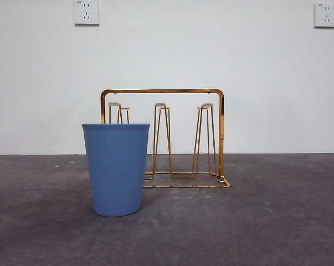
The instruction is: Pick up cup 1,put cup 1 in the cup rack,pick up cup 2,put cup 2 in the cup rack
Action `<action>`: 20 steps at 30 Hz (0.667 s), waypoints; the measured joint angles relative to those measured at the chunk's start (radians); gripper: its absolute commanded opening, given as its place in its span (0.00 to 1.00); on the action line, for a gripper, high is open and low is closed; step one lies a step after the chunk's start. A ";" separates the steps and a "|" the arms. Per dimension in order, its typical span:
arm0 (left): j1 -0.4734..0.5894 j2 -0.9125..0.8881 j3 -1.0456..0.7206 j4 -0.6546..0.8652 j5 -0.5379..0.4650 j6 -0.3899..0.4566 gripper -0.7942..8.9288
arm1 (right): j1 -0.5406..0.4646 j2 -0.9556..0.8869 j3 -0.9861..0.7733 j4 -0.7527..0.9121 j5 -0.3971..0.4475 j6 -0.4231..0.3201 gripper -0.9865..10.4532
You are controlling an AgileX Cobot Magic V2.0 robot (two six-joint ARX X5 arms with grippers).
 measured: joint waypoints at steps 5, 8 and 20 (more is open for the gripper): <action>0.000 0.000 0.012 -0.046 -0.008 0.001 0.82 | 0.063 0.020 -0.001 0.071 0.001 0.003 0.08; 0.000 0.003 0.012 -0.068 -0.011 0.005 0.82 | 0.116 0.021 -0.001 0.100 0.013 0.002 0.08; 0.000 0.008 0.012 -0.066 -0.042 0.014 0.82 | 0.258 0.122 -0.002 0.016 0.081 -0.045 0.08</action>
